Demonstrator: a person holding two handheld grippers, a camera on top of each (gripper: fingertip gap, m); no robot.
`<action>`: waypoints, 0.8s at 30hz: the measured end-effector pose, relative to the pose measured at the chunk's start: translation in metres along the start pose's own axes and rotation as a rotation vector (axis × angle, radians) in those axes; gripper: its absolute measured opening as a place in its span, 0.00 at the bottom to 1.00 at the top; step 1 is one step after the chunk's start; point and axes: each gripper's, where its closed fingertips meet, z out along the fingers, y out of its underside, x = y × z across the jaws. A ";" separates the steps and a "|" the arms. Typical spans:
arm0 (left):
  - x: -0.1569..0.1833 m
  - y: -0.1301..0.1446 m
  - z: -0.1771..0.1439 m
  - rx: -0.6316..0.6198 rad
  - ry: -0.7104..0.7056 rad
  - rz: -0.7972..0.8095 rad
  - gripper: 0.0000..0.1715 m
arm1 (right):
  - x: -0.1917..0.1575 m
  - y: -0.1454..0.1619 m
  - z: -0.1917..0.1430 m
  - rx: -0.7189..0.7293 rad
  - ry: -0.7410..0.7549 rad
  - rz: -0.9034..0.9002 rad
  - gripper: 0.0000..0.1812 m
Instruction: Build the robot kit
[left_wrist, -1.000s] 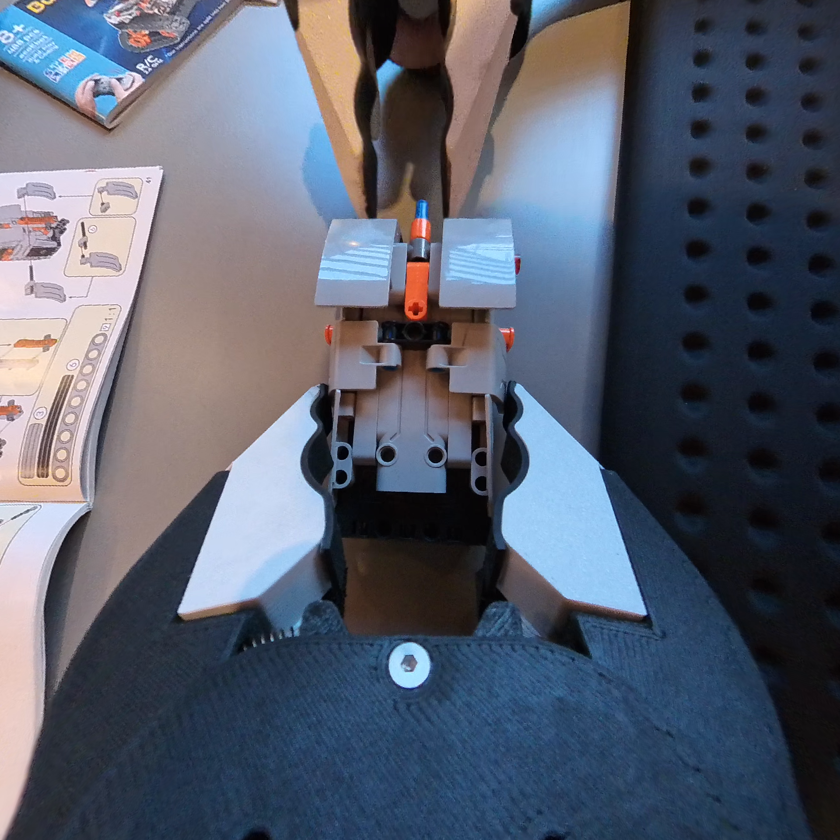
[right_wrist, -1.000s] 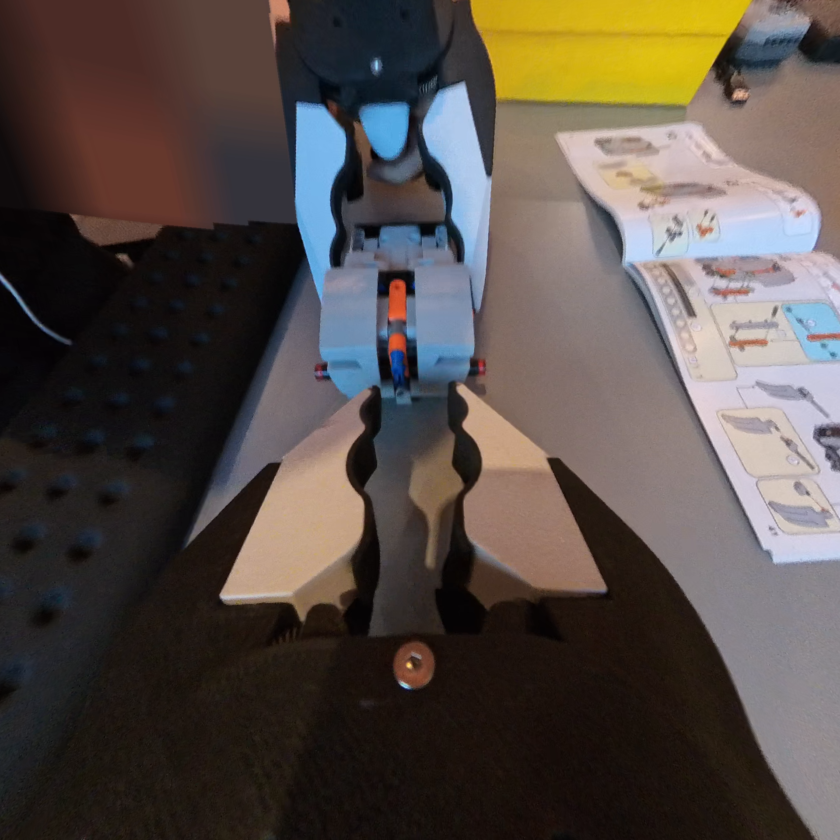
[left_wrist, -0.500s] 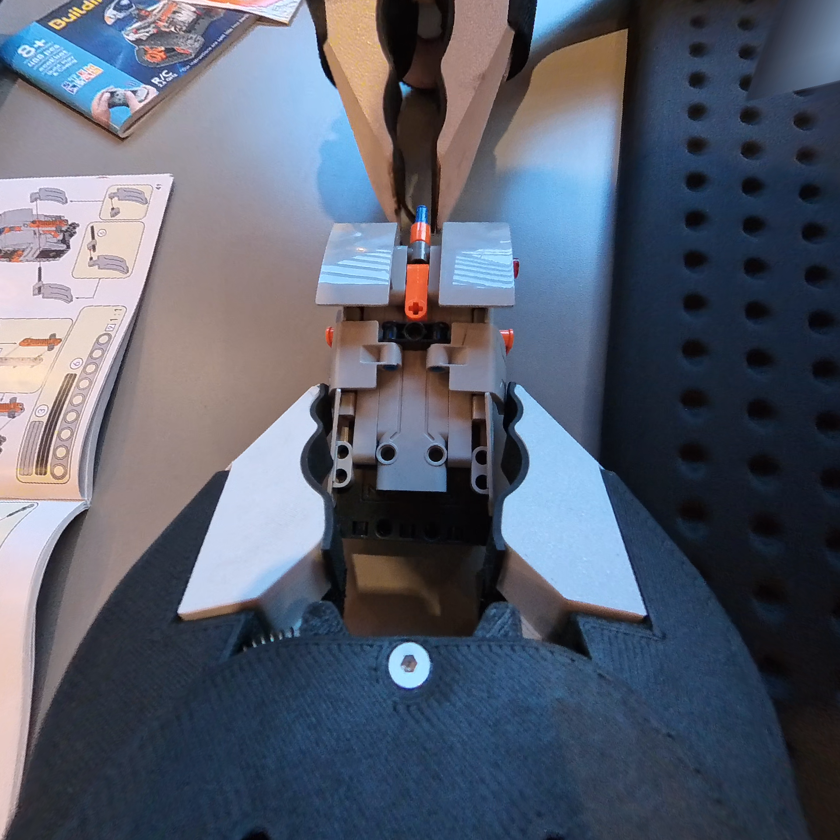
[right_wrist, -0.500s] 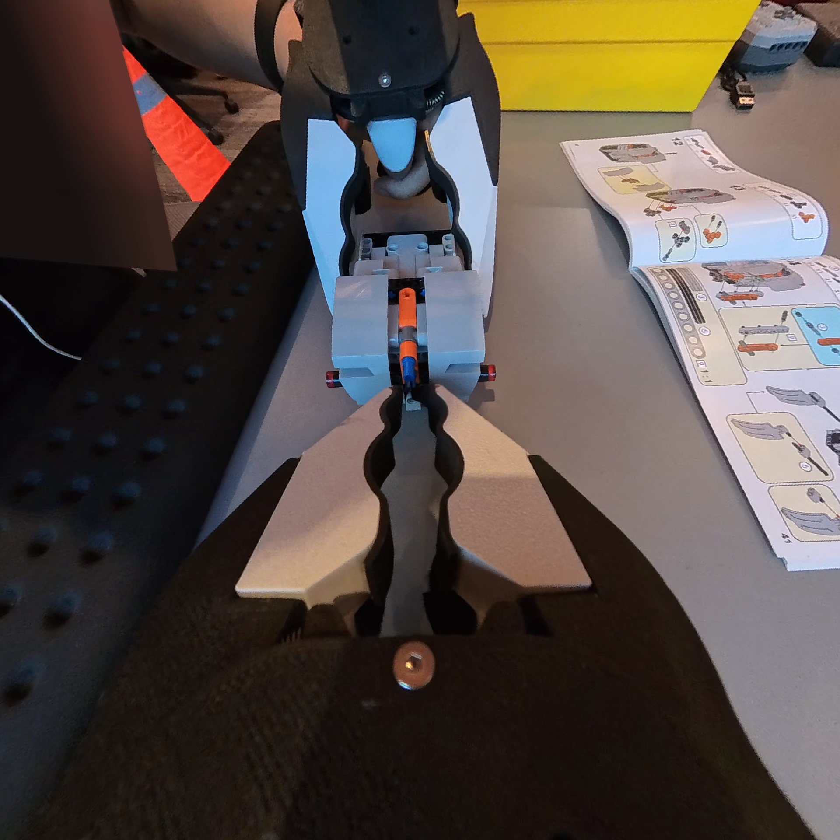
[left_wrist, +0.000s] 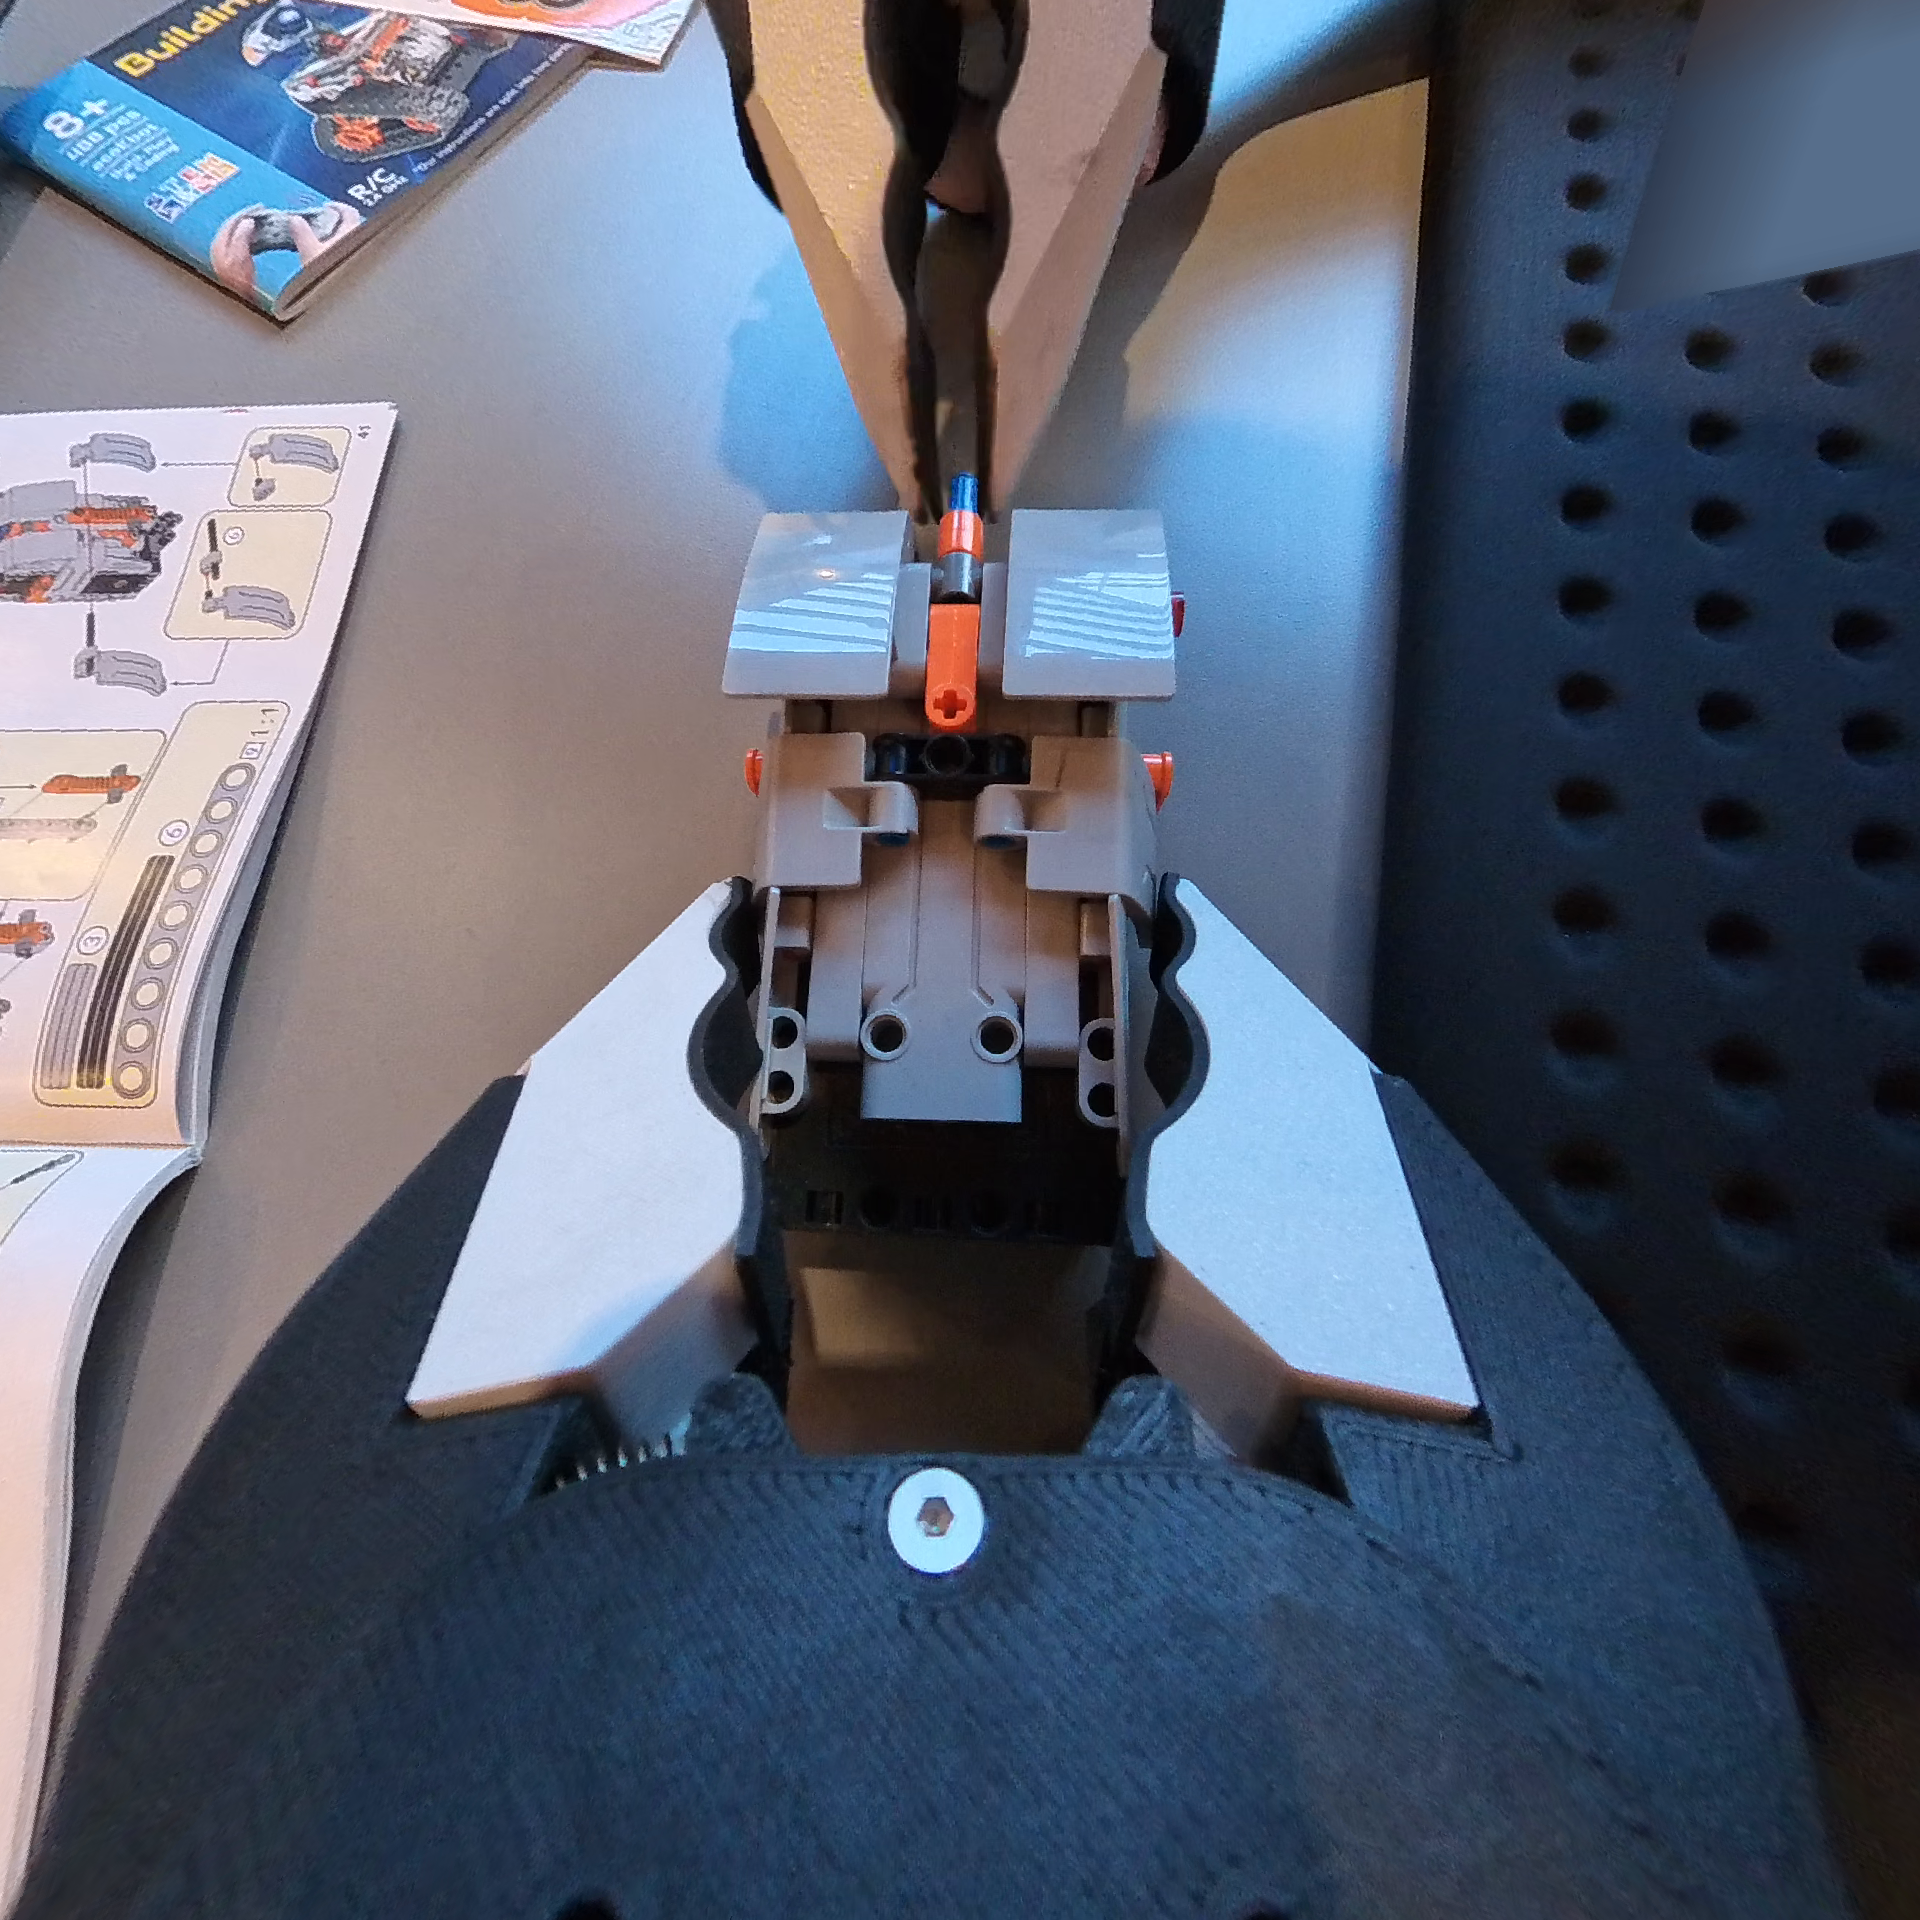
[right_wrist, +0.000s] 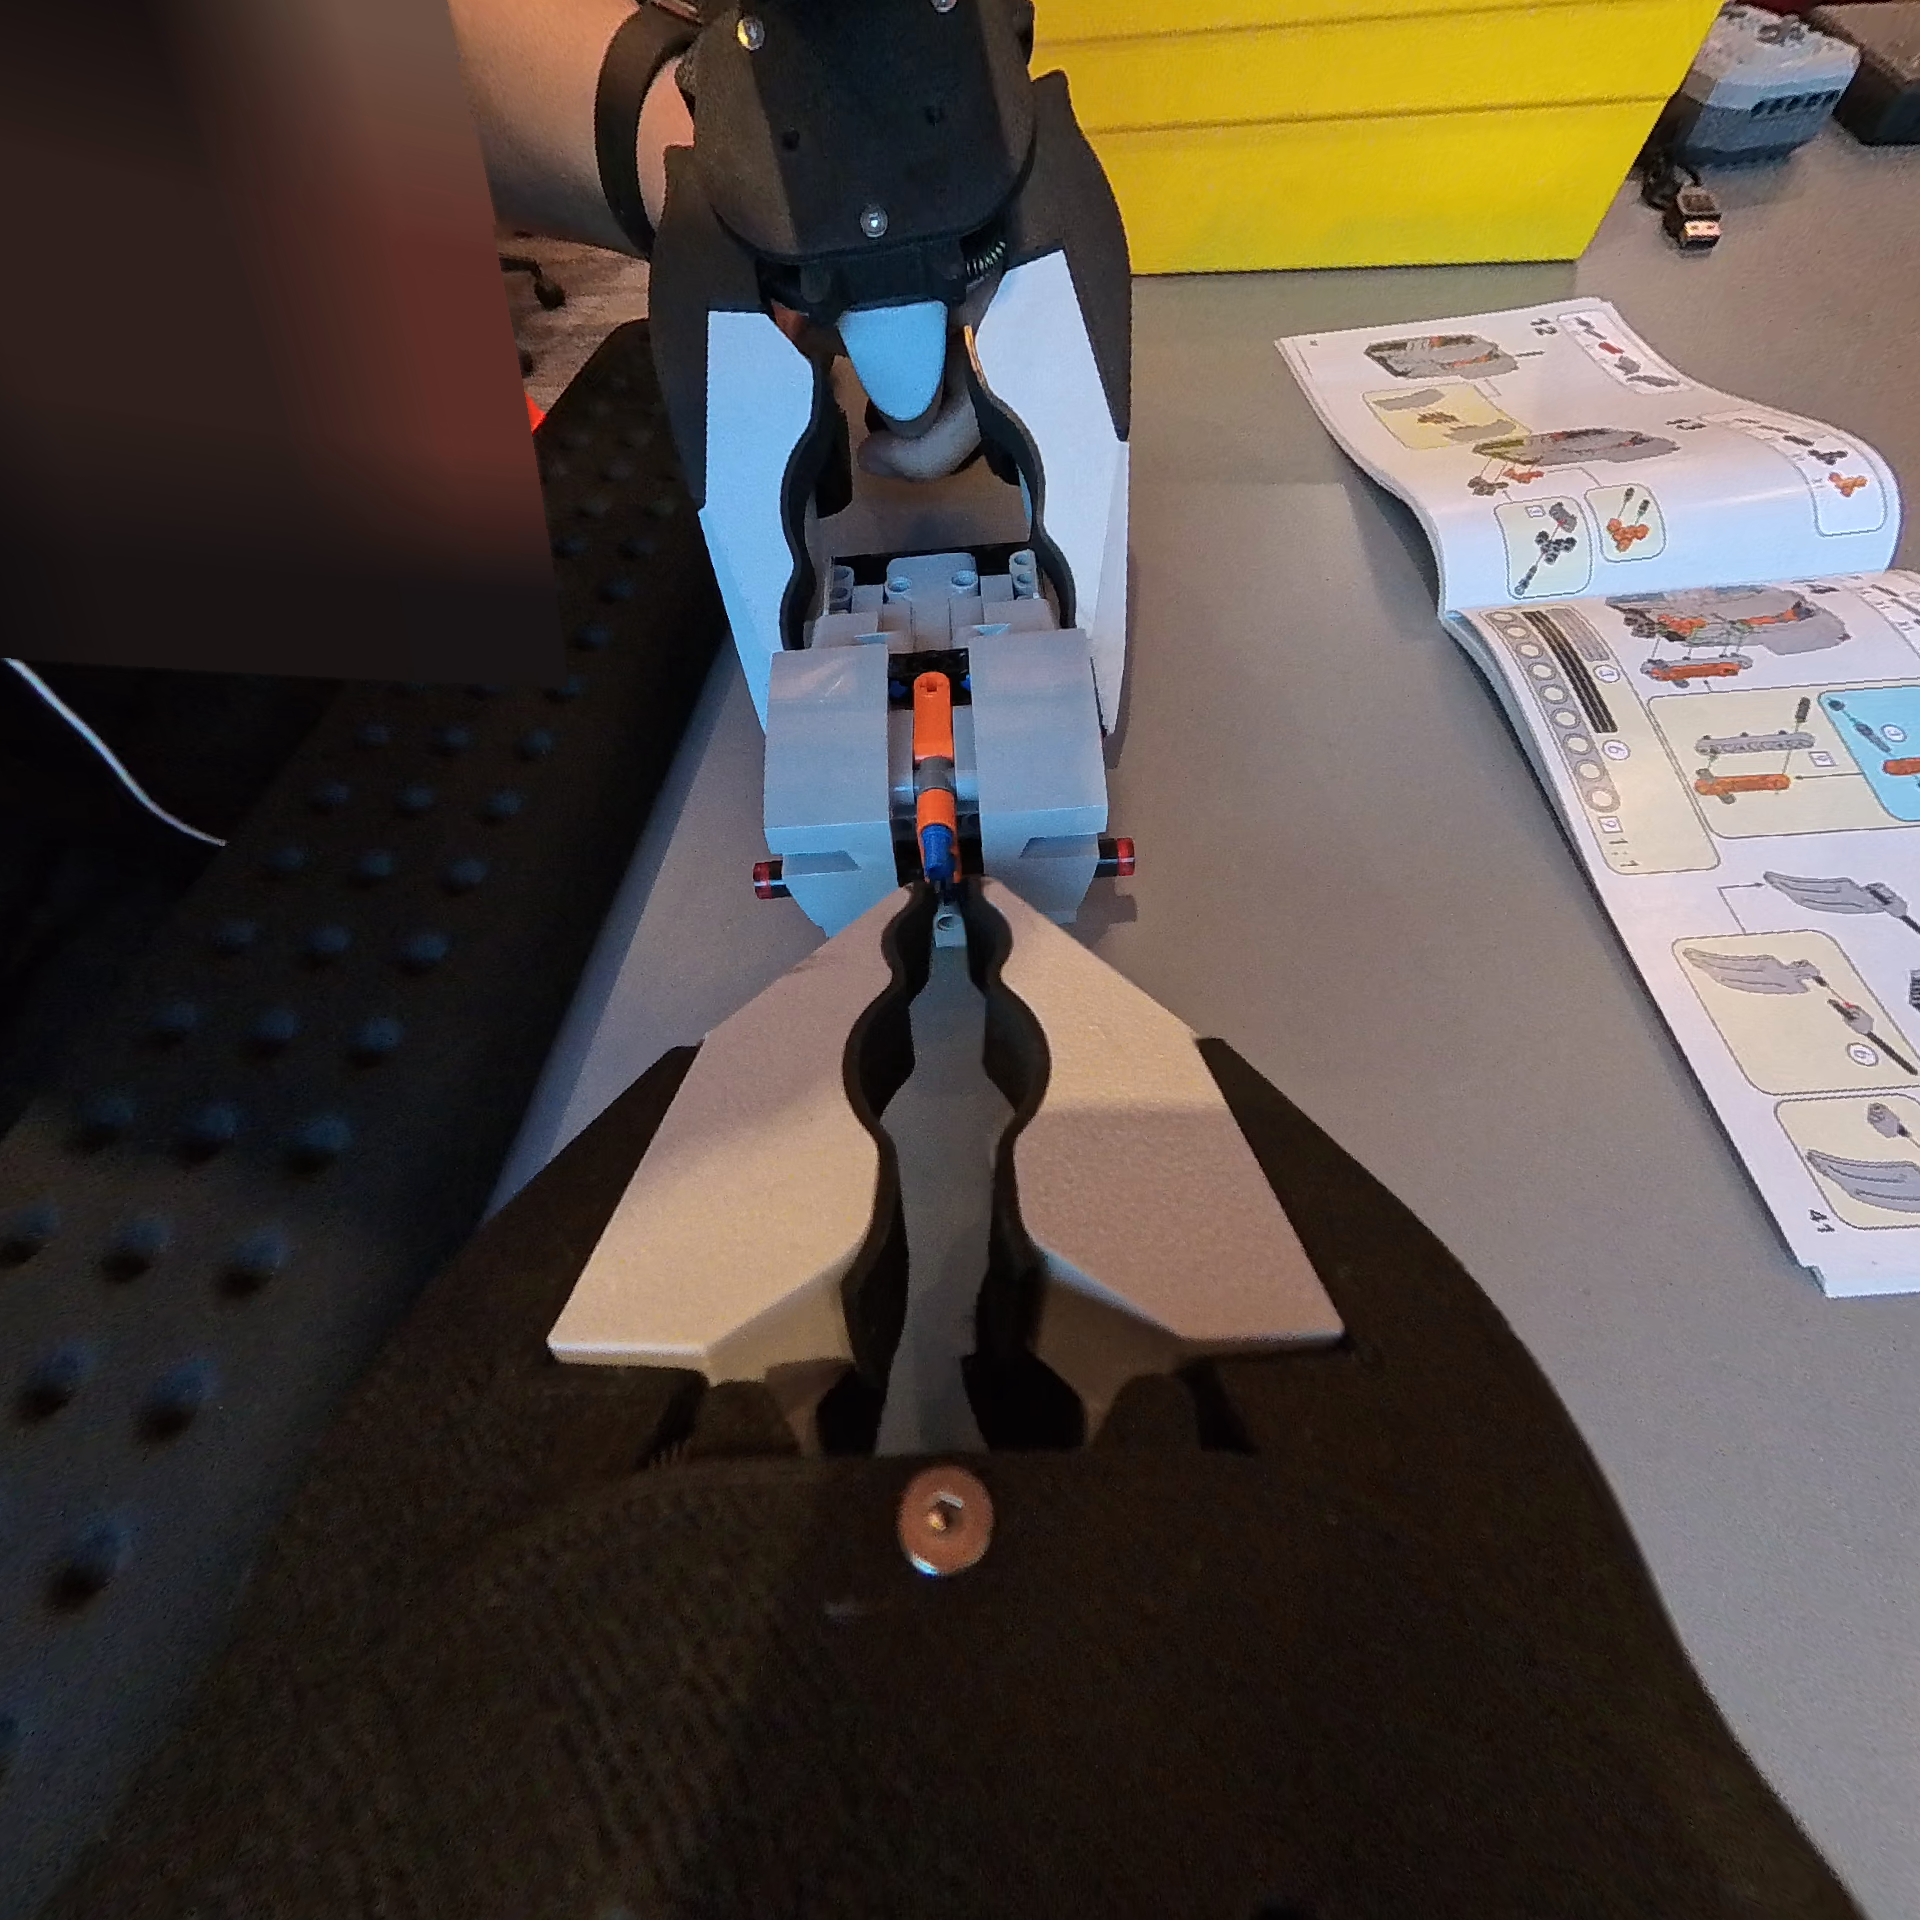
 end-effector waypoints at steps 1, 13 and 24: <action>0.000 0.000 0.000 0.001 0.000 -0.001 0.43 | 0.000 0.000 0.000 0.002 -0.001 -0.002 0.04; 0.000 0.000 0.000 0.002 0.002 -0.001 0.43 | -0.002 0.004 0.005 -0.036 0.007 -0.015 0.02; 0.000 -0.001 0.000 0.009 0.002 -0.003 0.43 | -0.002 -0.003 0.002 0.013 -0.015 0.035 0.02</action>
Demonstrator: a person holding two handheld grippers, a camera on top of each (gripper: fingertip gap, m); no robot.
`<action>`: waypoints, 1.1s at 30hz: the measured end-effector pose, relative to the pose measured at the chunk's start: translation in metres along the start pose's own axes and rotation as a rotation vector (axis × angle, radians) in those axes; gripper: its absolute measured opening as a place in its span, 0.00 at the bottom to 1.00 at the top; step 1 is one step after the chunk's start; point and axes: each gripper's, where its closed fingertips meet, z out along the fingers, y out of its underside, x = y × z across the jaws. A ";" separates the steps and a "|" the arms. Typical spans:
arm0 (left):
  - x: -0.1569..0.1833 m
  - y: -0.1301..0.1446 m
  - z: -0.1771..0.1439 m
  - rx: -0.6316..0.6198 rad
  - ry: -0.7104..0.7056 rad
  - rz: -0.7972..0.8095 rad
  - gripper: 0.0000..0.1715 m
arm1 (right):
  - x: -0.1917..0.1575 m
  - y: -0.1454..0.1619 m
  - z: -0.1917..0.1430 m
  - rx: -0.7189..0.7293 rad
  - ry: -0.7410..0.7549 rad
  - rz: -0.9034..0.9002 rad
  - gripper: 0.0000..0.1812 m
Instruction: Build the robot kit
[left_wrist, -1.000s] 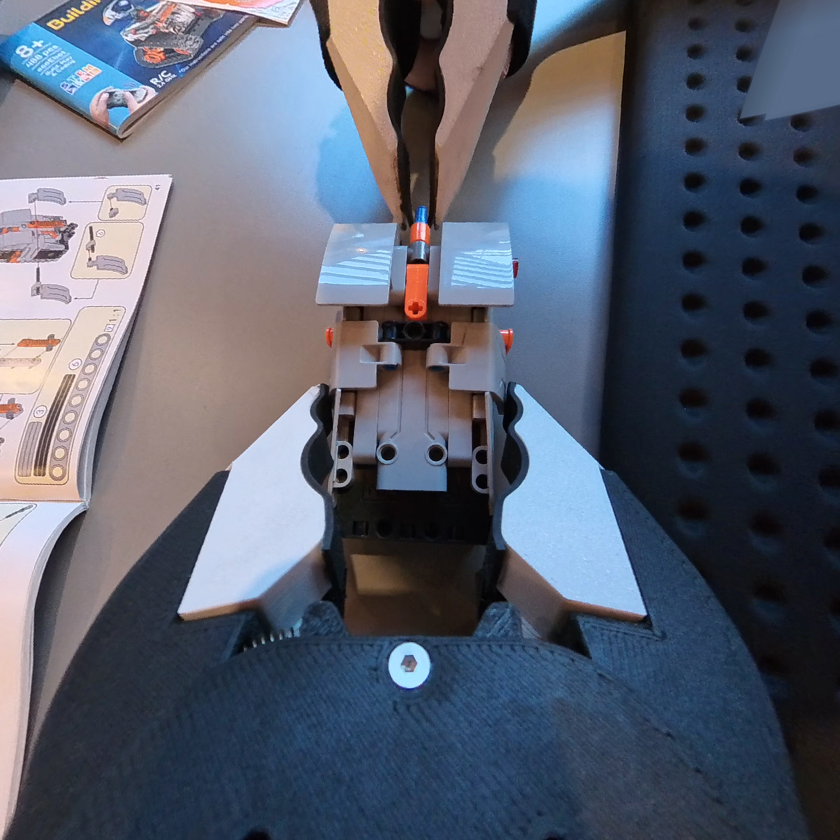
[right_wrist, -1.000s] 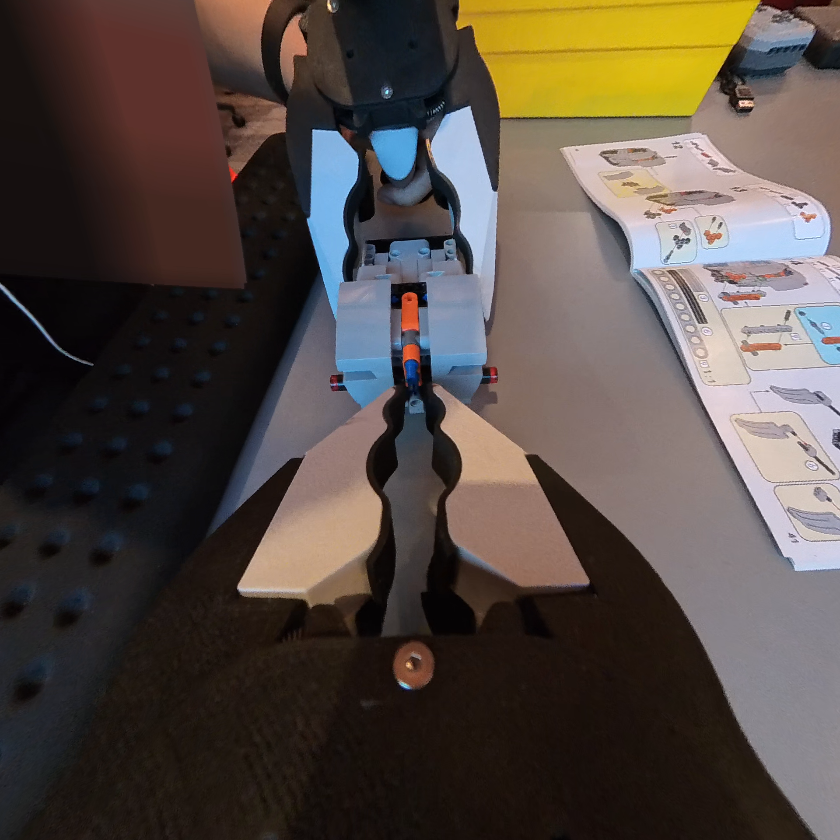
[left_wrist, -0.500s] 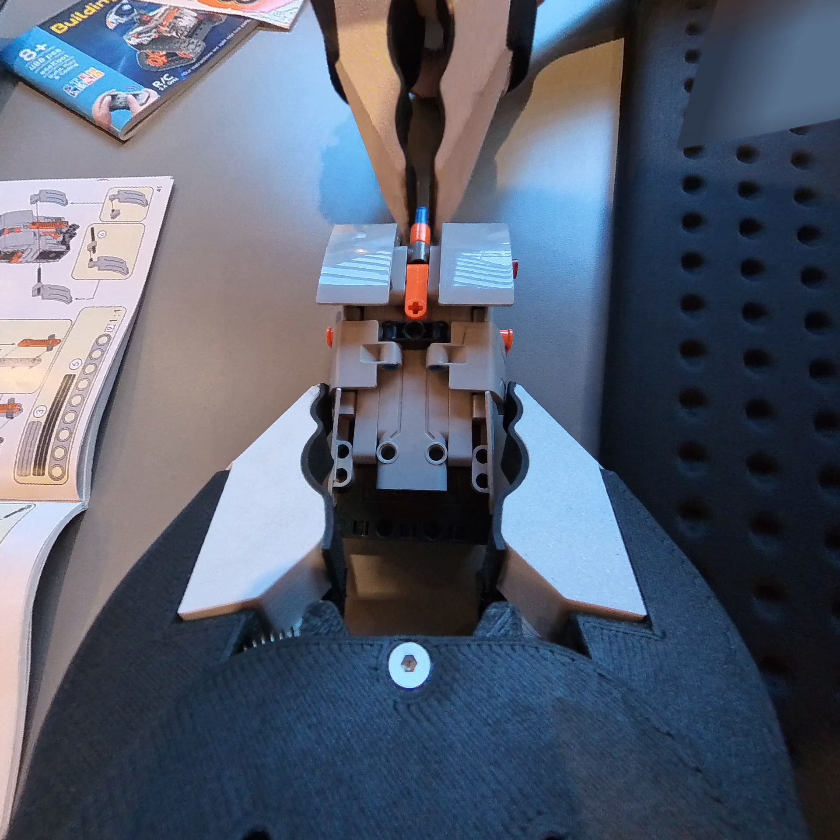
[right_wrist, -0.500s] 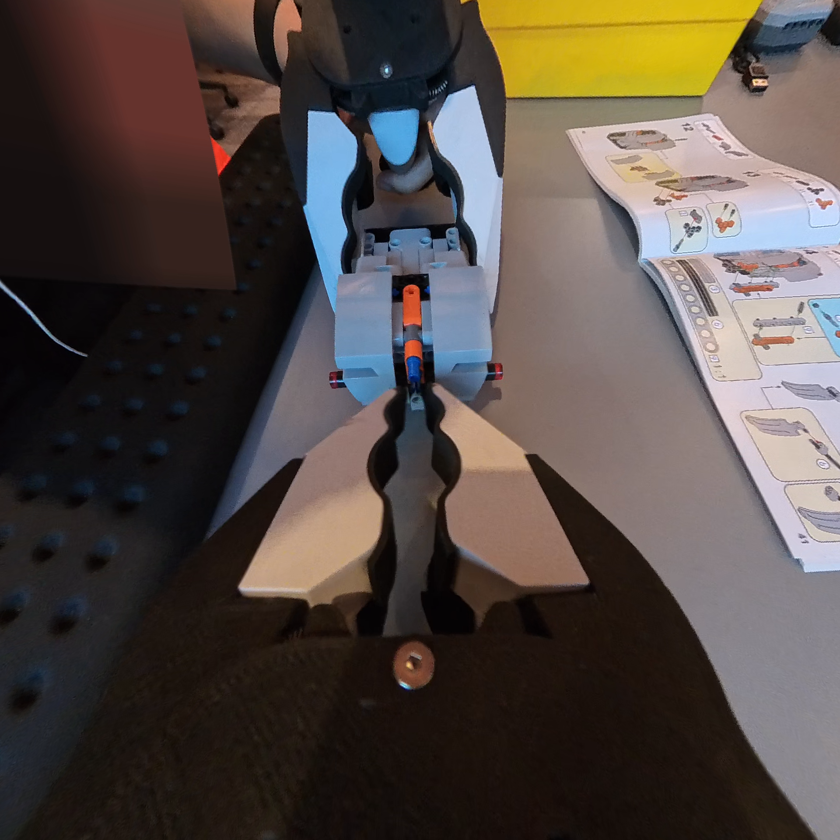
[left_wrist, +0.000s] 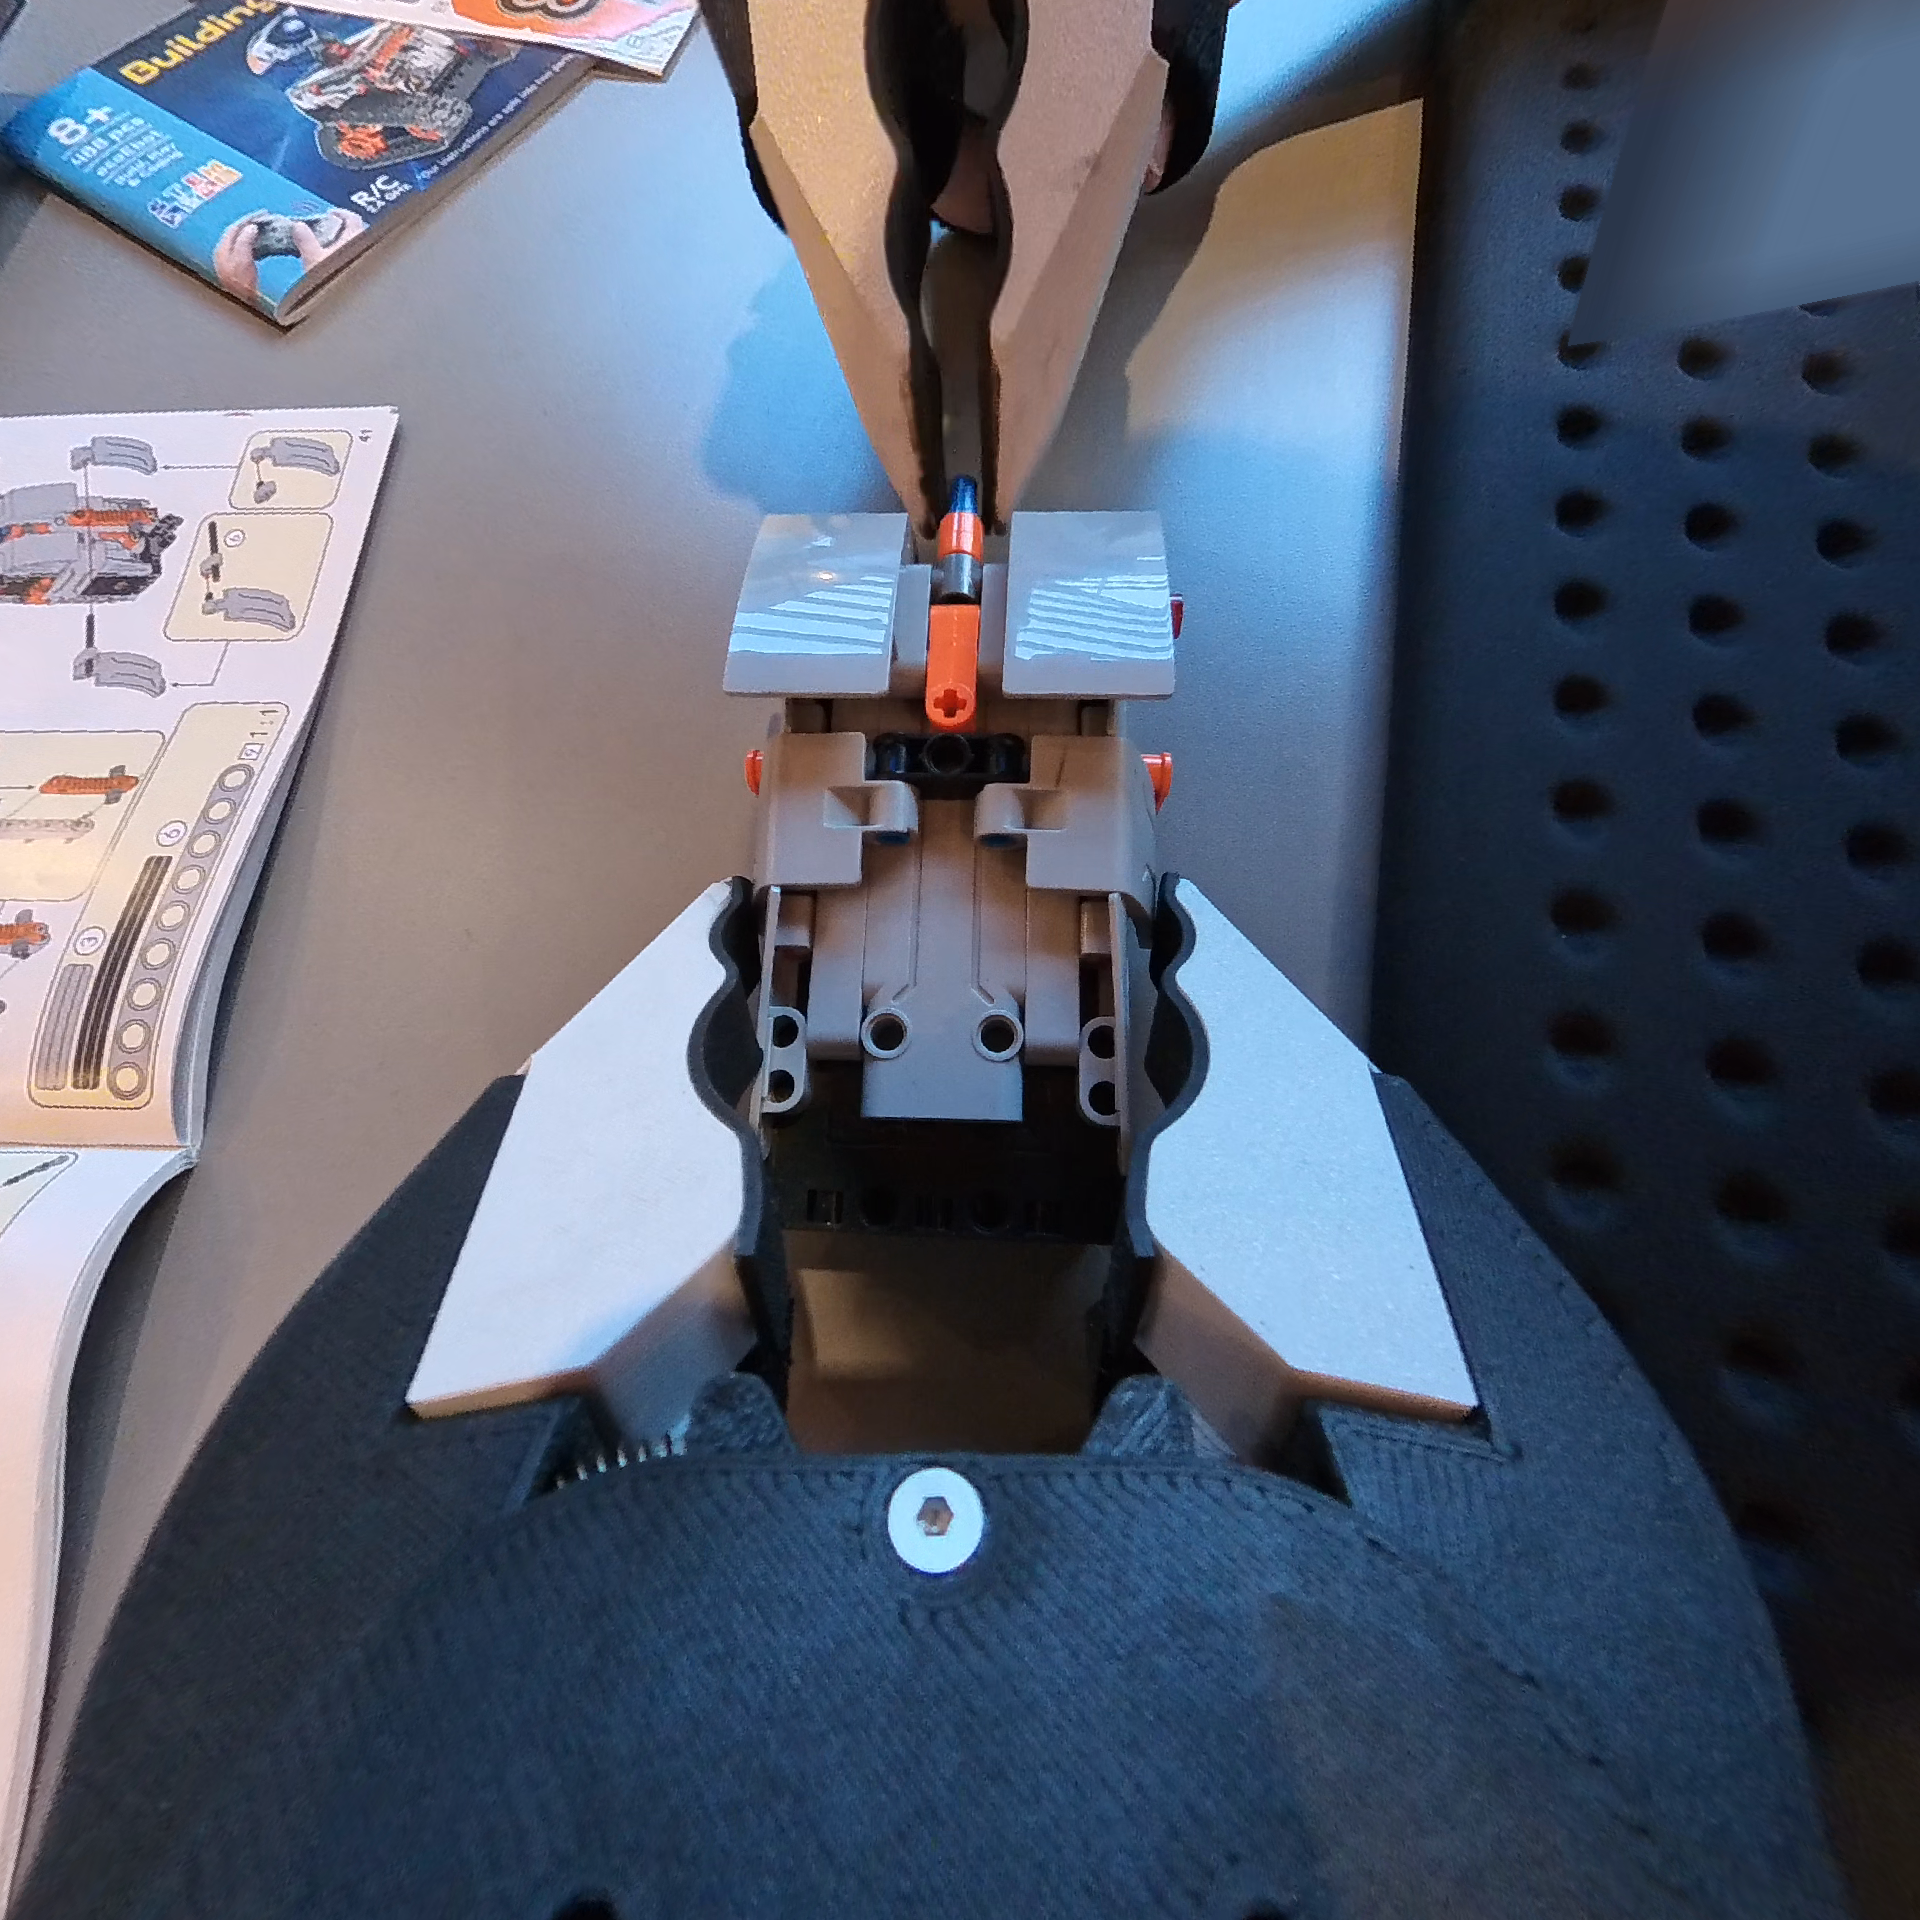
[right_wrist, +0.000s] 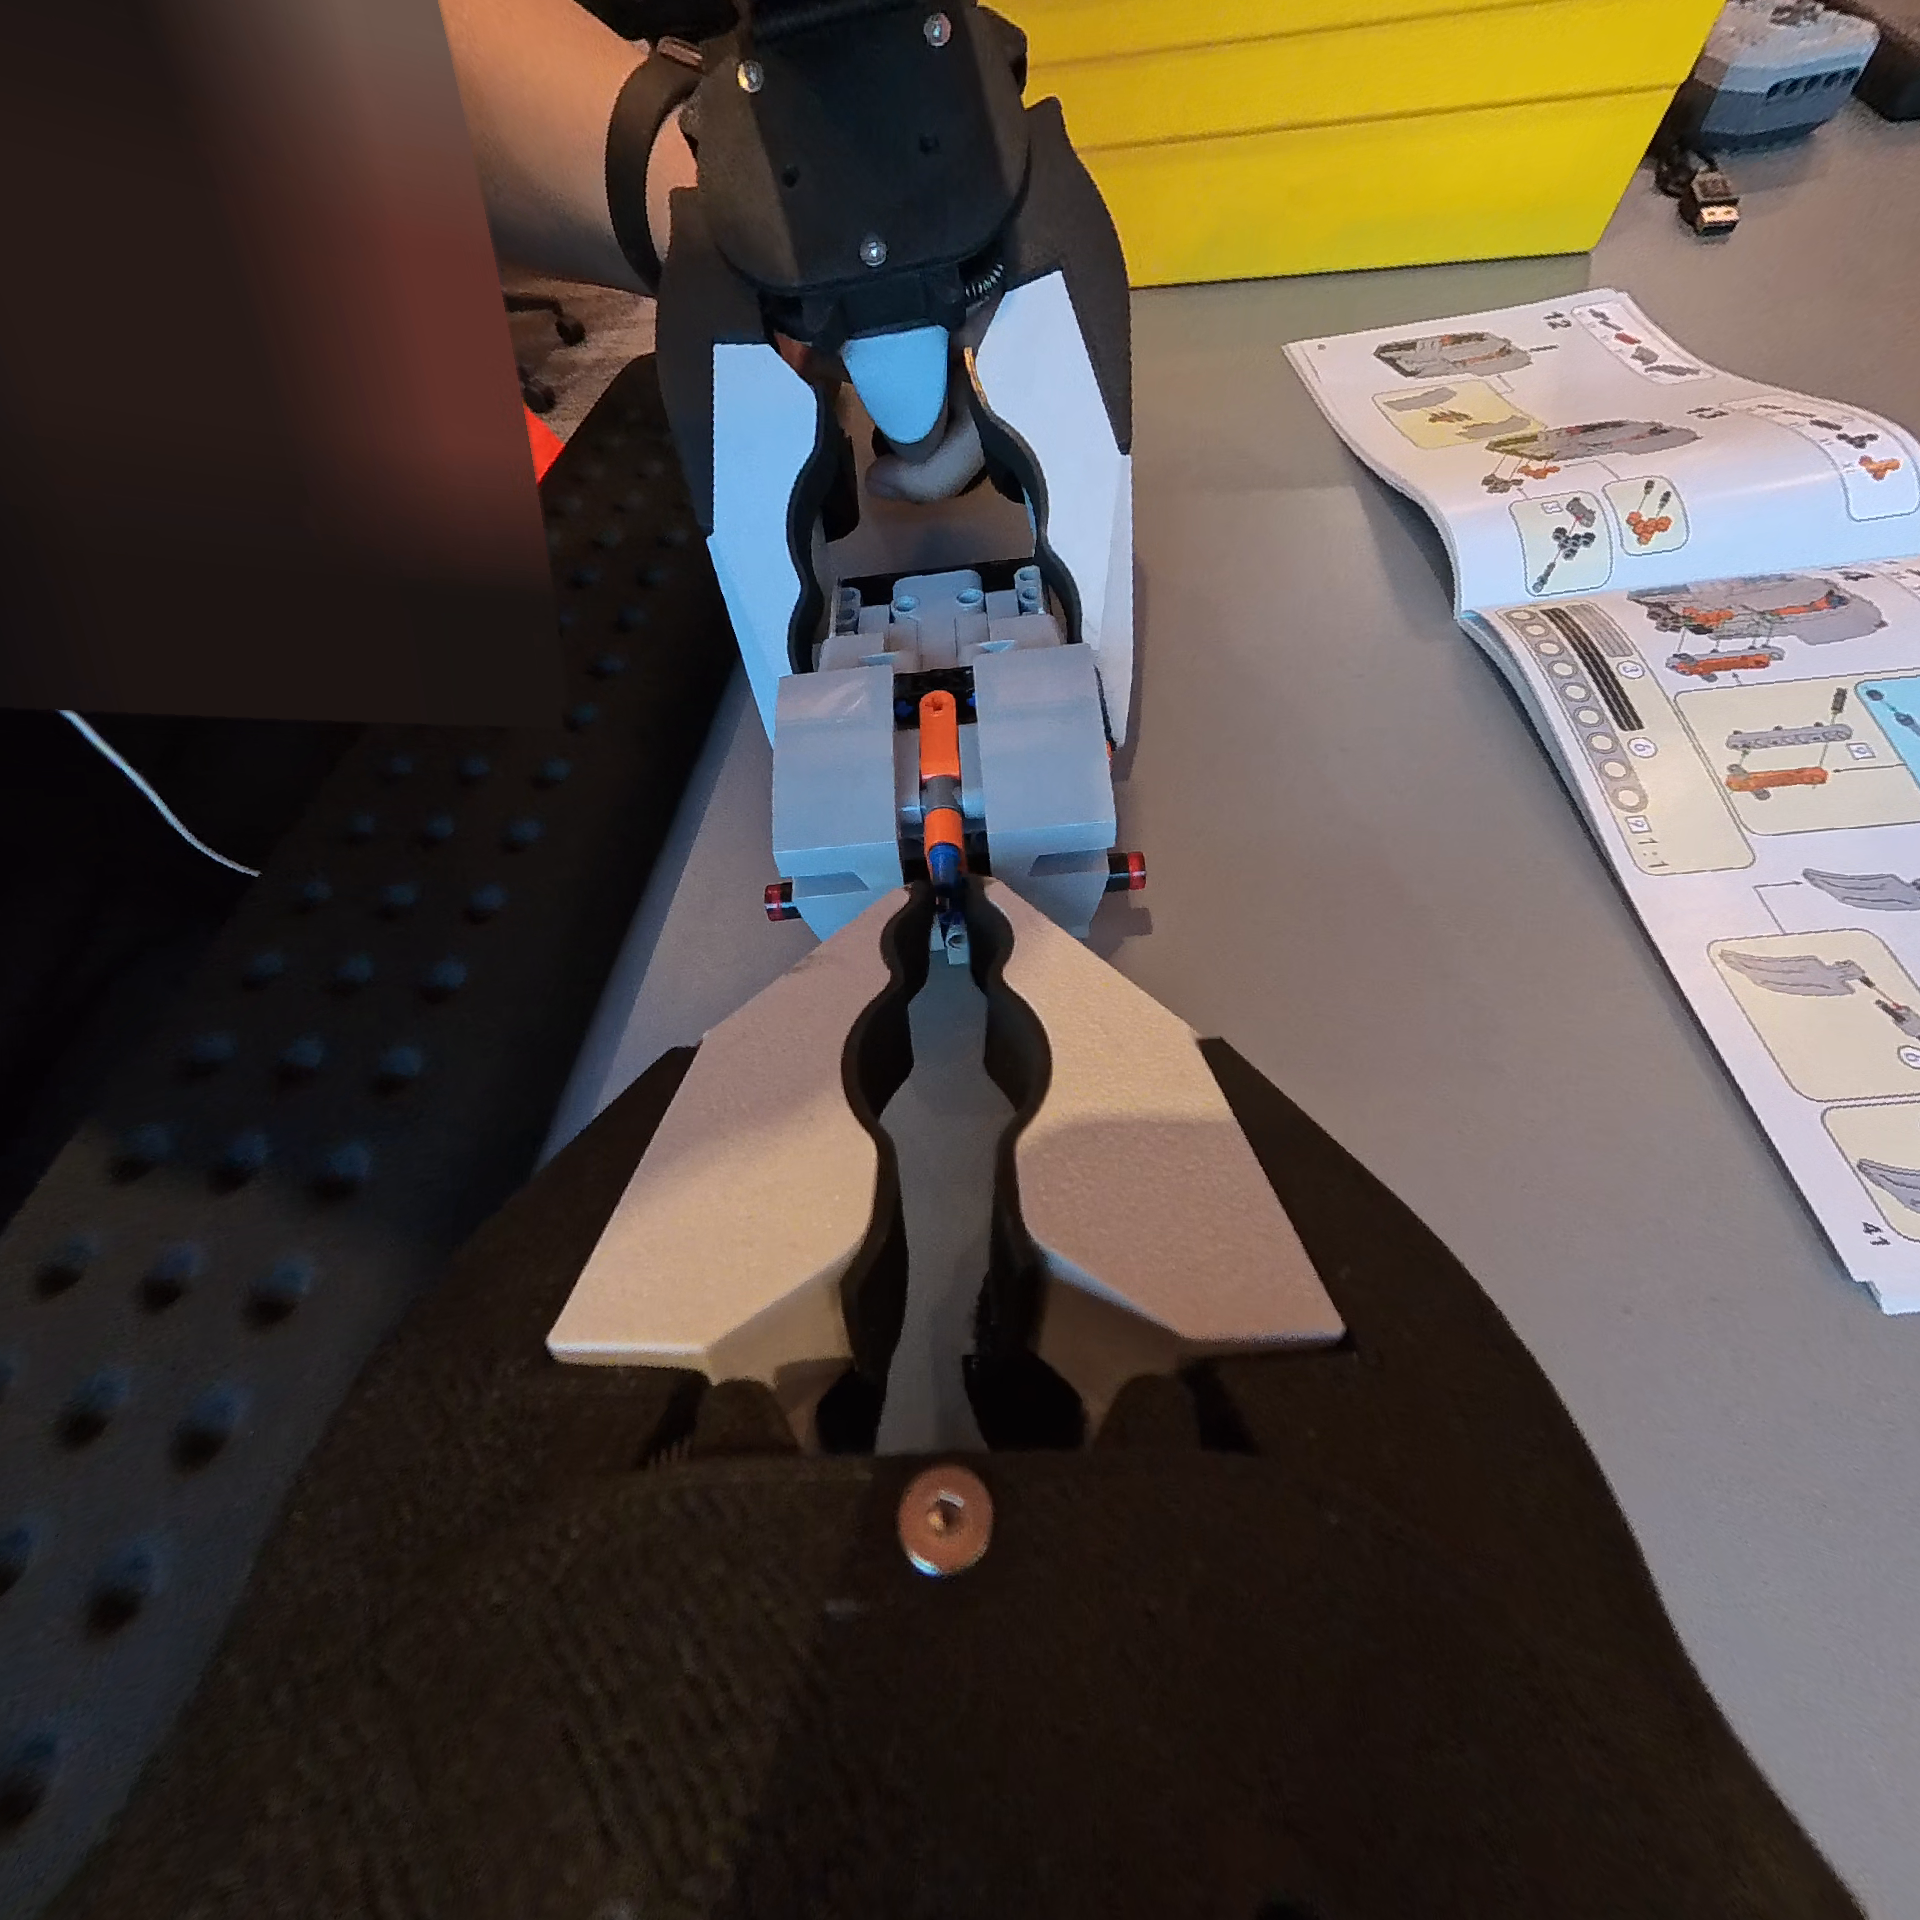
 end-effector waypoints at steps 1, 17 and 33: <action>0.000 0.000 0.000 -0.001 0.001 0.000 0.43 | 0.000 0.001 0.000 -0.008 -0.002 0.003 0.03; 0.001 0.000 0.001 0.001 0.008 0.007 0.43 | -0.001 0.003 0.004 -0.029 0.036 -0.006 0.01; 0.001 0.001 0.000 0.001 0.007 0.009 0.43 | -0.001 0.000 0.001 -0.003 0.019 -0.007 0.03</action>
